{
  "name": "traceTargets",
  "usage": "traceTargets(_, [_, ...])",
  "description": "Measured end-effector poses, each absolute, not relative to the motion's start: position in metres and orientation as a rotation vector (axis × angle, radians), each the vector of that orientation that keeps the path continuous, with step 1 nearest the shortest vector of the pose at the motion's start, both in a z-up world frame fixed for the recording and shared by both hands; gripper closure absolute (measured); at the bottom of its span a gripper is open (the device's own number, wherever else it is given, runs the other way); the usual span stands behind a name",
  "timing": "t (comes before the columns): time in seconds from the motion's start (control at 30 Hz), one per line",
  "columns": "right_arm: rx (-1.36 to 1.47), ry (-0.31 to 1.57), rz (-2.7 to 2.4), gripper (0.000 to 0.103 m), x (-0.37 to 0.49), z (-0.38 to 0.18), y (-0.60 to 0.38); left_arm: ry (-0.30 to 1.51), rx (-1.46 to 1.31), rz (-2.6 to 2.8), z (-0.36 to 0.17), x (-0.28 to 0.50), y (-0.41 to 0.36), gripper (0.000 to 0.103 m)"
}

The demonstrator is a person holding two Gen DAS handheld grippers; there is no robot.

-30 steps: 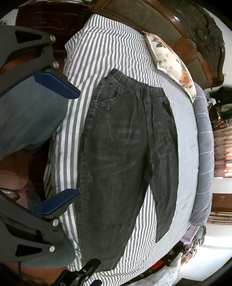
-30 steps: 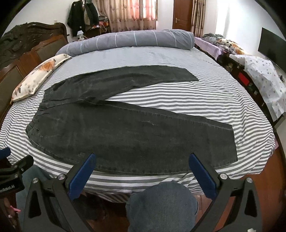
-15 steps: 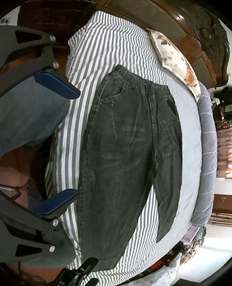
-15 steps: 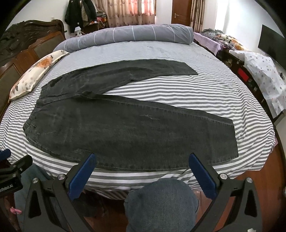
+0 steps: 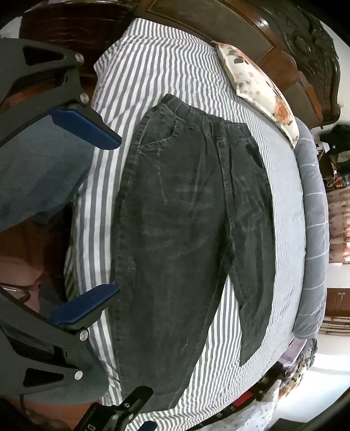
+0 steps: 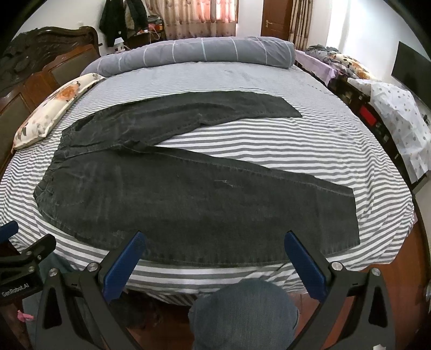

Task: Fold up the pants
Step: 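Move both grippers toward the waistband of the dark grey jeans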

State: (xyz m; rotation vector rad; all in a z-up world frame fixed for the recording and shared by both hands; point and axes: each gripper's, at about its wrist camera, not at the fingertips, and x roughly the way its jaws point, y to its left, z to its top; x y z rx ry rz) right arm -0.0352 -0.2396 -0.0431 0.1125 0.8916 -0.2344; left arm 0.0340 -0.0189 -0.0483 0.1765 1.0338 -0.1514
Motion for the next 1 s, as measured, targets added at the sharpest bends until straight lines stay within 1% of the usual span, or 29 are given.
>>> traceTargets(1.0, [0.104,0.942,-0.212,0.0,0.003,-0.043,-0.234,1.039,0.227,-0.179,-0.047,0.072,-0.039,0.003])
